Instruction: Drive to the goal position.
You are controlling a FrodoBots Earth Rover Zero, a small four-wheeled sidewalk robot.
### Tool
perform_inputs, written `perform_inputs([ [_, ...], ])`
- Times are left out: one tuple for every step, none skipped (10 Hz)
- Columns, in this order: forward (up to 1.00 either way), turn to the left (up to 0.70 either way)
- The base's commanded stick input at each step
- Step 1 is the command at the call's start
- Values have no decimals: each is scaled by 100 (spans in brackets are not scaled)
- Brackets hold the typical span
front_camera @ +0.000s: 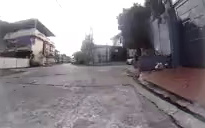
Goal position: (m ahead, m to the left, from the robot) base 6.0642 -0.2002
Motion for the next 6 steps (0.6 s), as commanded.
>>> perform_inputs([
  [85, 8],
  [85, 2],
  [85, 0],
  [85, 2],
  [85, 8],
  [85, 18],
])
